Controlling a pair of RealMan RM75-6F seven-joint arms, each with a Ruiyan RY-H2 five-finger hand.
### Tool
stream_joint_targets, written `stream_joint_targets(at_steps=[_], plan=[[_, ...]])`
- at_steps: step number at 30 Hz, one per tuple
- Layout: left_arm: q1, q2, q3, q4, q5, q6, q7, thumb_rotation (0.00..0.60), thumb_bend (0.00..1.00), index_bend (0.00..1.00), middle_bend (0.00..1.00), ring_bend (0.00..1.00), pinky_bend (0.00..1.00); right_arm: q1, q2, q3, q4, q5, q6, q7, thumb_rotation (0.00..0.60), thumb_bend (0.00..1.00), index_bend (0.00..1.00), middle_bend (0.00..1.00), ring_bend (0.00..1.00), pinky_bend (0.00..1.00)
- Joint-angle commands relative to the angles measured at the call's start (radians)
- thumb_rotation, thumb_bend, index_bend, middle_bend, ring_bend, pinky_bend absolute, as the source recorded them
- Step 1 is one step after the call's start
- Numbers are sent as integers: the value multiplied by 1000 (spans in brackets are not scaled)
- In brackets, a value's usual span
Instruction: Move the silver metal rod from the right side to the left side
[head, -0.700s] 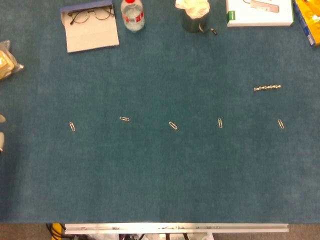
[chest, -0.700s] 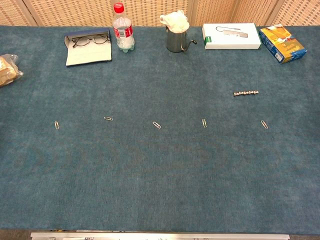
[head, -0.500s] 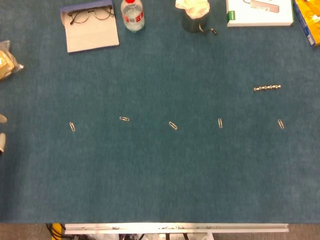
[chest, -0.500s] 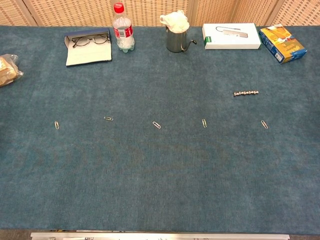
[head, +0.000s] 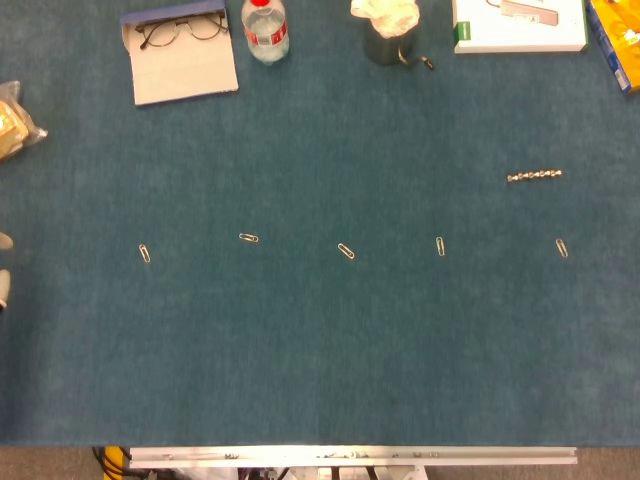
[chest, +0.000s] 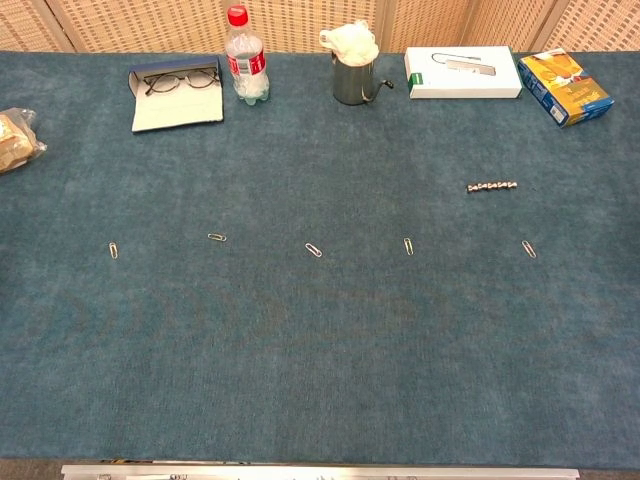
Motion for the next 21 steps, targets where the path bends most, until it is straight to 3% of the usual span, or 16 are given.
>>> stream_joint_targets(at_steps=[1, 12, 21], plan=[[0, -2, 1, 4, -1, -3, -3, 600, 410, 379, 258, 124, 127, 13, -5, 7, 6, 16, -21, -15, 600, 240, 440, 233, 133, 176], [-6, -15, 4, 32, -9, -25, -27, 600, 410, 380, 258, 124, 127, 82, -16, 31, 30, 97, -157, -95, 600, 244, 441, 133, 18, 102], [-12, -22, 1, 62, -16, -43, -59, 600, 410, 380, 258, 126, 127, 147, -70, 58, 85, 163, -244, -156, 600, 253, 485, 98, 0, 95]])
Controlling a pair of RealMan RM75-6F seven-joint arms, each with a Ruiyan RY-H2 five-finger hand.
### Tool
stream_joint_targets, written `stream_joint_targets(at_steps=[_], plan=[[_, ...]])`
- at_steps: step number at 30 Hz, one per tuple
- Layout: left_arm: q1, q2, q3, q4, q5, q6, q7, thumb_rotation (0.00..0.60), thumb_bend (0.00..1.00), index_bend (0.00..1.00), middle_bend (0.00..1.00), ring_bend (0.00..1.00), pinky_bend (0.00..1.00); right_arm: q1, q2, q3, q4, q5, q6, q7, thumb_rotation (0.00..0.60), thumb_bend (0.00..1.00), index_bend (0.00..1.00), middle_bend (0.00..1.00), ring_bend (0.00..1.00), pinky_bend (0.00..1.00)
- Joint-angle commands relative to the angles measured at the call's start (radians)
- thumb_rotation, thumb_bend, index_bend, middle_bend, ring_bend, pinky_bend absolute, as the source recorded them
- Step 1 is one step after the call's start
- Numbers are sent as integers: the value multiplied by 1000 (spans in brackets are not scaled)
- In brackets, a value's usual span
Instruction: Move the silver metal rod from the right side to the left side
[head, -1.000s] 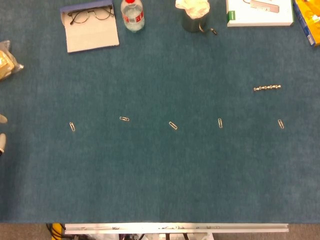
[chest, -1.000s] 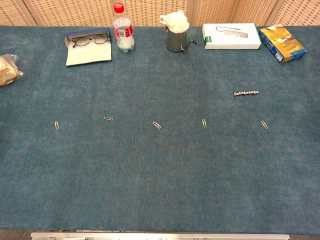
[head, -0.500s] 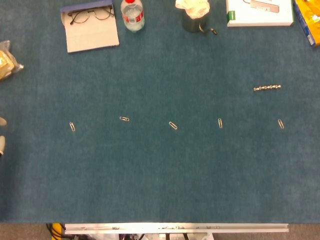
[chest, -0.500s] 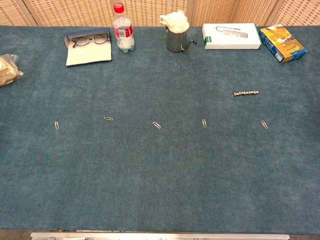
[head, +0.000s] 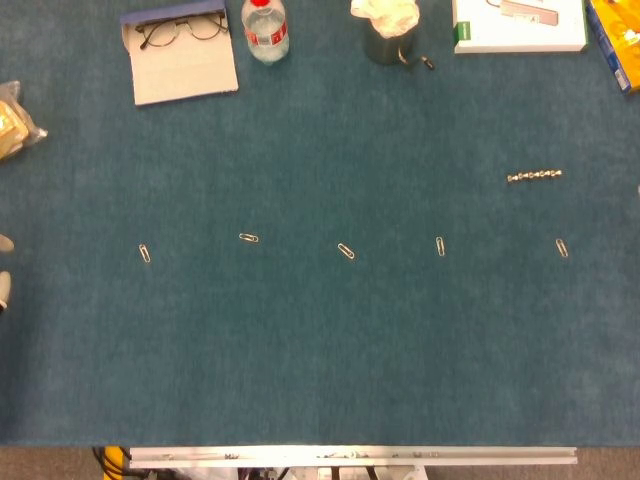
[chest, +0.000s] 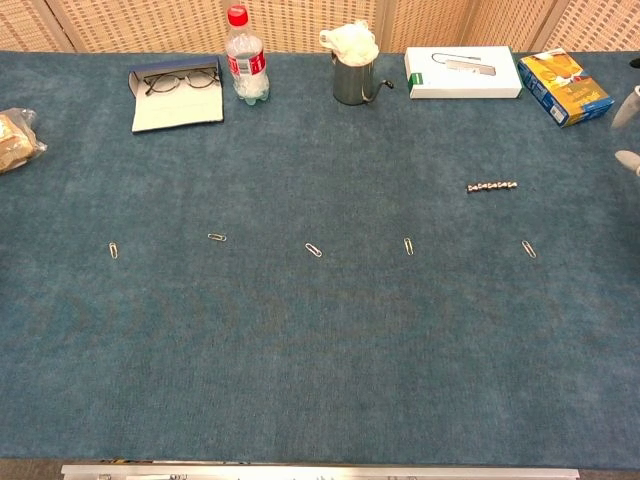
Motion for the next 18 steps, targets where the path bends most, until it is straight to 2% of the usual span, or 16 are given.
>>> stream_joint_targets(at_steps=[1, 11, 18], plan=[[-2, -4, 0, 10, -4, -7, -10, 600, 410, 380, 258, 126, 127, 24, -24, 9, 27, 26, -36, -23, 600, 253, 488, 95, 0, 93], [-10, -10, 2, 50, -10, -33, -46, 600, 410, 380, 258, 124, 128, 84, -76, 23, 75, 100, -119, -107, 600, 263, 489, 85, 0, 90], [-12, -21, 5, 87, -11, -46, -83, 600, 410, 380, 258, 124, 127, 119, -111, 29, 113, 144, -165, -142, 600, 312, 489, 75, 0, 84]])
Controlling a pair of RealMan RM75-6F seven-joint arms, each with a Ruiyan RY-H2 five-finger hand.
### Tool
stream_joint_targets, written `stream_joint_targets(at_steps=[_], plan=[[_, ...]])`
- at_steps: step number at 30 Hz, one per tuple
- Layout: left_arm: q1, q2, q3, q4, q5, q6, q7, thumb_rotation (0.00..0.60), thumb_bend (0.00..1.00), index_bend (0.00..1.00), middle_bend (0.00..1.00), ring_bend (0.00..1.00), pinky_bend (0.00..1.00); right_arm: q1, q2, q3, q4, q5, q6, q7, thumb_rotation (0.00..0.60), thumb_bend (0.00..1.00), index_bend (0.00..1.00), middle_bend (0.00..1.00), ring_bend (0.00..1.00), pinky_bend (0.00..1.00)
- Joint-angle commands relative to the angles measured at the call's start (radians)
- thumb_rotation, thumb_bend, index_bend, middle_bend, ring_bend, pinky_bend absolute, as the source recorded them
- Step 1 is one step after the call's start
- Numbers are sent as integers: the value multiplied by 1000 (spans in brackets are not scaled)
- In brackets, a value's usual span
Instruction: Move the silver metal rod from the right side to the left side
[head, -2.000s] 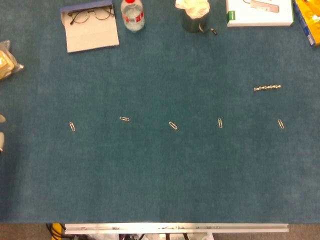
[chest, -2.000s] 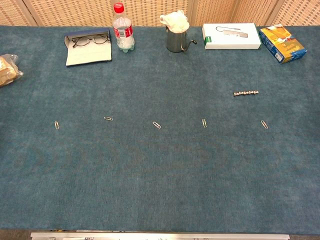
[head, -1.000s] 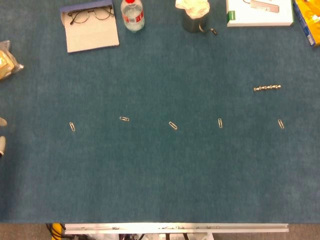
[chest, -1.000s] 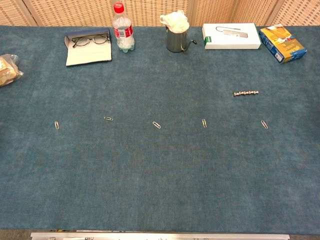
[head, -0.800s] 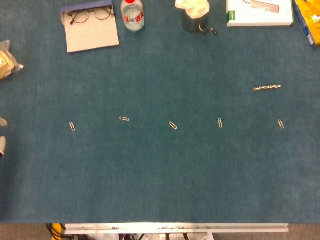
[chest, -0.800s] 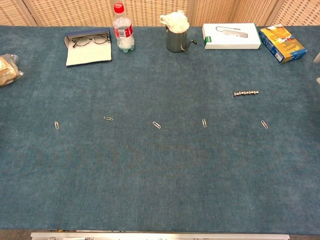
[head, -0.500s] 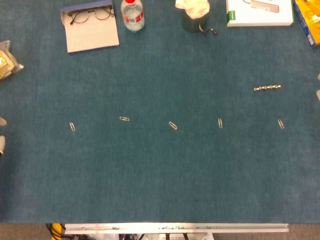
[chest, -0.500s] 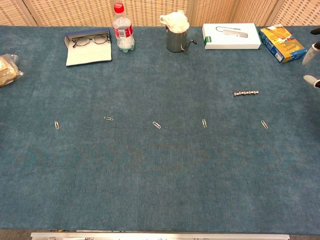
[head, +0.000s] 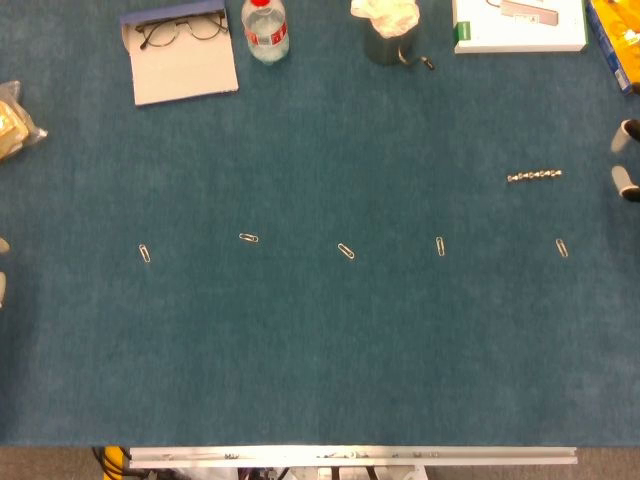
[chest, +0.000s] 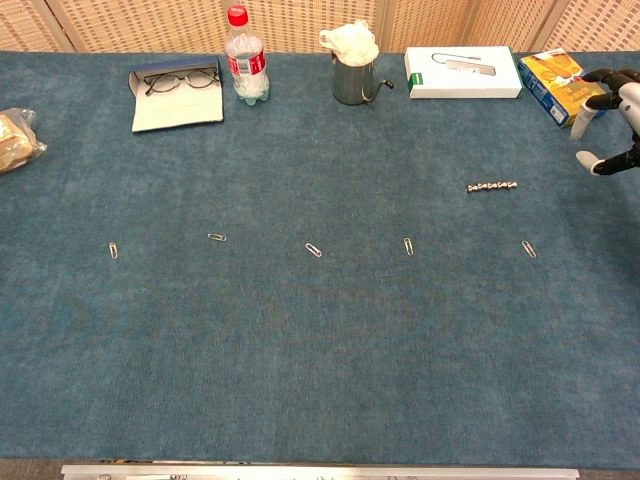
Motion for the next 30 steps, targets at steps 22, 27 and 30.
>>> stream_joint_targets(at_steps=[22, 27, 30], plan=[[-1, -35, 8, 112, 0, -31, -118, 600, 410, 382, 258, 123, 127, 79, -168, -15, 165, 54, -67, -71, 600, 317, 489, 17, 0, 0], [3, -38, 10, 127, 0, -32, -137, 600, 410, 382, 258, 123, 127, 90, -192, -16, 196, 61, -77, -81, 600, 316, 489, 11, 0, 0], [4, -39, 11, 133, 0, -34, -145, 600, 410, 383, 258, 124, 127, 94, -202, -17, 208, 67, -85, -87, 600, 317, 489, 11, 0, 0]])
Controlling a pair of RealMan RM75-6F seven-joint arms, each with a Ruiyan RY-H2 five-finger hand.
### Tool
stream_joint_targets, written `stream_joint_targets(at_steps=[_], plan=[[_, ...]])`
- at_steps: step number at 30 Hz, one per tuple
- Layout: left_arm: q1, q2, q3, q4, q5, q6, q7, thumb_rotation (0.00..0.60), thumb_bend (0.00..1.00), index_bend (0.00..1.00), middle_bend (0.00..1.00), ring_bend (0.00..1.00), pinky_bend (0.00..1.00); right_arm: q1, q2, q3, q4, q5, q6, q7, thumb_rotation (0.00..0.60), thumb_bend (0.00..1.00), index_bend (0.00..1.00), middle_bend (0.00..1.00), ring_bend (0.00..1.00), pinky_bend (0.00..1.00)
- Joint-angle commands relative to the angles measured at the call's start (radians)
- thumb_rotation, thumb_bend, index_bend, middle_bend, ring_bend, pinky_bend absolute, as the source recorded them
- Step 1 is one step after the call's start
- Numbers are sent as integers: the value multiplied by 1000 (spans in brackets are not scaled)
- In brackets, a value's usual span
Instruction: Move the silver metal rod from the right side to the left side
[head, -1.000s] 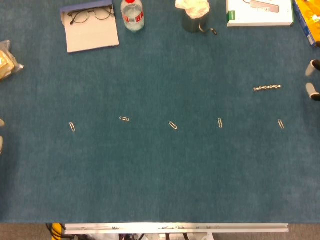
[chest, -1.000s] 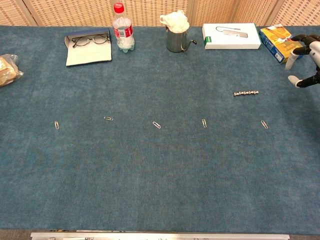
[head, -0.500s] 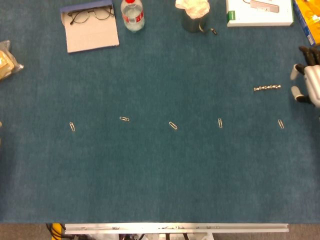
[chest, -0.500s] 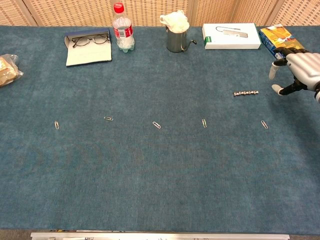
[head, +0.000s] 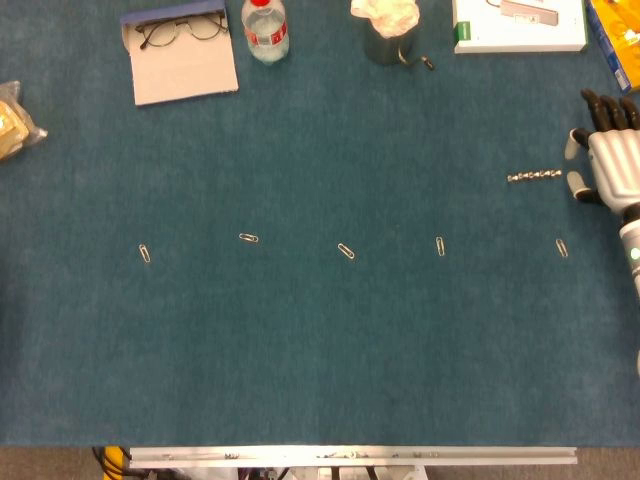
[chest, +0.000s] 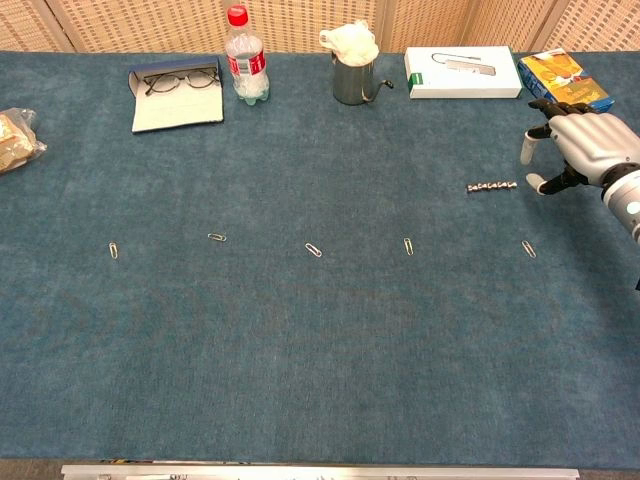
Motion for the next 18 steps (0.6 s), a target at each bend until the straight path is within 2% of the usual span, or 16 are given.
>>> stream_joint_targets(at_steps=[1, 18], plan=[[1, -2, 1, 8, -1, -3, -10, 600, 410, 383, 258, 124, 127, 8, -13, -3, 16, 6, -12, -11, 600, 316, 489, 11, 0, 0], [1, -8, 4, 36, 3, -17, -58, 600, 410, 384, 258, 124, 127, 27, -58, -10, 69, 24, -40, -43, 600, 317, 489, 11, 0, 0]])
